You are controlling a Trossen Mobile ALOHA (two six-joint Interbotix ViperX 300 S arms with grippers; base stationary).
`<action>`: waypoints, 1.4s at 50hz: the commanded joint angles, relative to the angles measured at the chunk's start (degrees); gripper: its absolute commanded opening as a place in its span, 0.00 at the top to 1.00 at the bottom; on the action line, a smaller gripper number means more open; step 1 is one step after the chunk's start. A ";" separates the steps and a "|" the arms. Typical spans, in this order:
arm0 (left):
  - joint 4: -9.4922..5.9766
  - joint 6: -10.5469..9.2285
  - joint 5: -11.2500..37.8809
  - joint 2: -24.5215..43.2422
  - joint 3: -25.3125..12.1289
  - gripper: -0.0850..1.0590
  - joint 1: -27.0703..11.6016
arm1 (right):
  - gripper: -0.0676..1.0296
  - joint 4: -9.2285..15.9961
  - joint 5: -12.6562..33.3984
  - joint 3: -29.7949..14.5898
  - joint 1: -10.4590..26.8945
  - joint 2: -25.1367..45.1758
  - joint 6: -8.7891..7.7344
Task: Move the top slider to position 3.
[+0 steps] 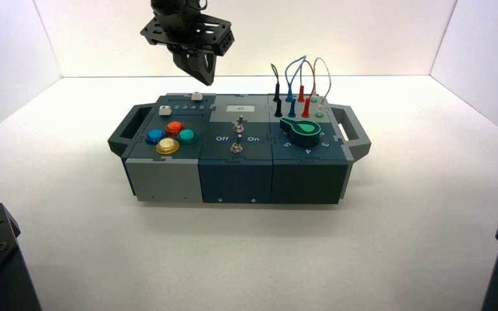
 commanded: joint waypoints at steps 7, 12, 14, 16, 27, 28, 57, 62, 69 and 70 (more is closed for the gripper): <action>0.26 0.70 -0.09 0.62 -2.37 0.96 -0.18 | 0.96 0.18 -0.26 -1.05 0.18 0.70 0.18; 0.35 0.70 -0.09 1.58 -2.72 0.95 0.00 | 0.96 0.18 -0.26 -1.14 0.09 0.70 0.18; 0.35 0.70 -0.09 1.85 -2.81 0.96 0.09 | 0.96 0.18 -0.26 -1.14 0.09 0.70 0.18; 0.53 0.70 -0.09 2.20 -2.81 0.96 0.35 | 0.96 0.18 -0.26 -1.05 0.18 0.70 0.18; 1.05 0.79 -0.09 3.34 -3.25 0.95 1.67 | 0.96 0.18 -0.26 -1.14 0.18 0.70 0.18; 1.05 0.79 -0.09 3.34 -3.34 0.95 1.67 | 0.96 0.09 -0.26 -1.05 0.18 0.70 0.18; 1.23 1.41 1.05 3.52 -4.22 0.96 2.55 | 0.96 0.18 -0.26 -1.14 0.18 0.70 0.18; 1.14 1.41 1.32 3.52 -4.04 0.96 2.55 | 0.96 0.09 -0.26 -1.14 0.18 0.70 0.18; 1.23 1.41 1.76 3.52 -3.87 0.96 2.55 | 0.96 0.09 -0.26 -1.14 0.18 0.70 0.18; 1.14 1.41 1.85 3.52 -3.78 0.95 2.55 | 0.96 0.09 -0.26 -1.14 0.18 0.70 0.18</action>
